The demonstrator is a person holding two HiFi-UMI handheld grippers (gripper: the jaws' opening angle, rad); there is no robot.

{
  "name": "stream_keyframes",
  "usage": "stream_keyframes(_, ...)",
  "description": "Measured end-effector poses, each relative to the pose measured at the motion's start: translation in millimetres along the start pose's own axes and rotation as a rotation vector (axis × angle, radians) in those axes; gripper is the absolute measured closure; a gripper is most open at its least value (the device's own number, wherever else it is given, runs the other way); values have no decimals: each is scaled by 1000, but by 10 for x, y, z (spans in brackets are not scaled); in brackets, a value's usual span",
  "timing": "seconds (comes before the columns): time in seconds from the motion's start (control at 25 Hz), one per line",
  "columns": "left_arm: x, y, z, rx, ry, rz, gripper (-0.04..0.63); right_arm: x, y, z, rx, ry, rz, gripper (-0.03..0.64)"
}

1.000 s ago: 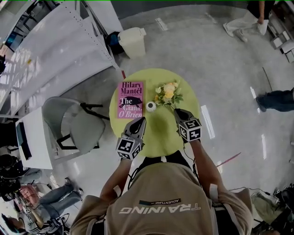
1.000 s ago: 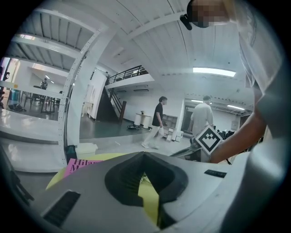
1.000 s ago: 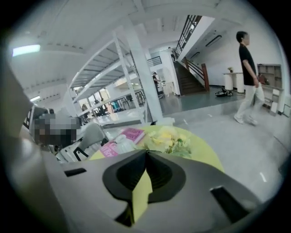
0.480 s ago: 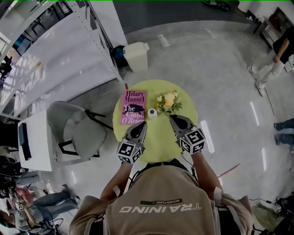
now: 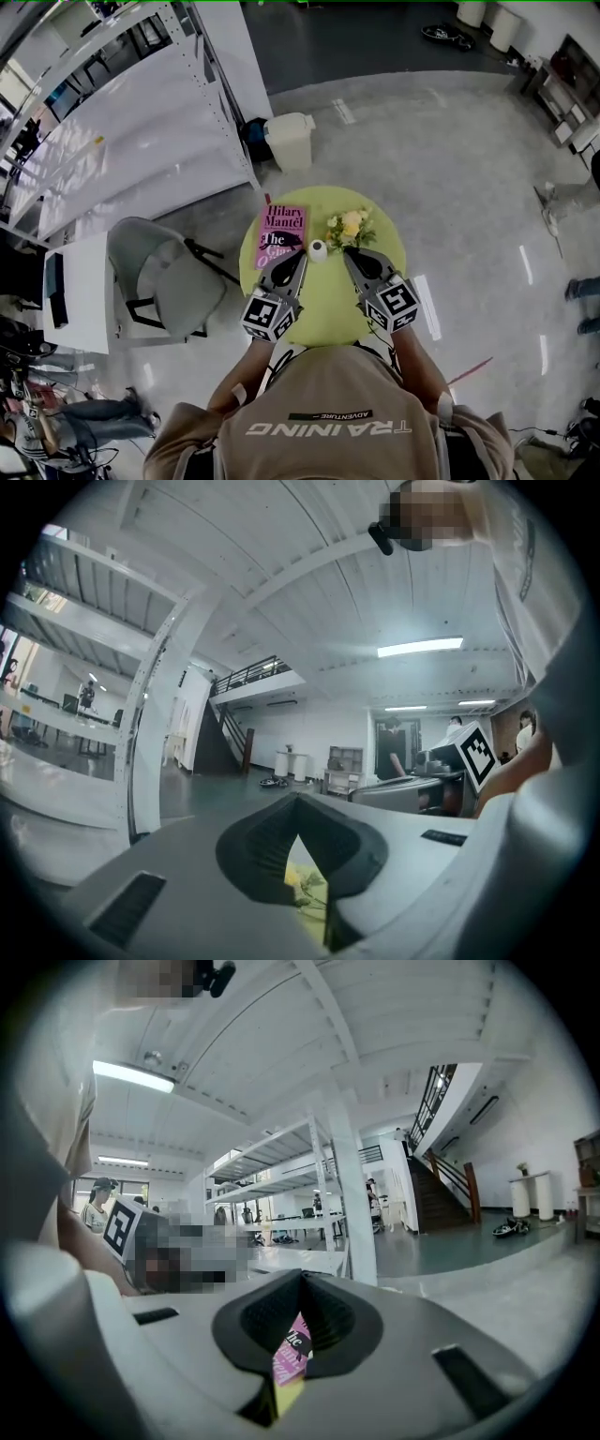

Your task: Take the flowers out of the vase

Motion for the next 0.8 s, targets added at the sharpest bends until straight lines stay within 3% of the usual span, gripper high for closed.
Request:
stream_keyframes(0.2,-196,48,-21,-43,-70,-22,594,-197,101,66,-10,34,-56,618)
stream_keyframes(0.8,-306,130,-9,-103,-108,-25,594,-400,197,-3,25,91,-77,618)
Point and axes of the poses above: the fingertips, and each gripper's own axes: y backward along the fingers, z to its left, x out of its underside, the point moved 7 cm from there along y, backward along the fingers, and after that the axes turned 7 degrees about z, right-handed, at the moved point
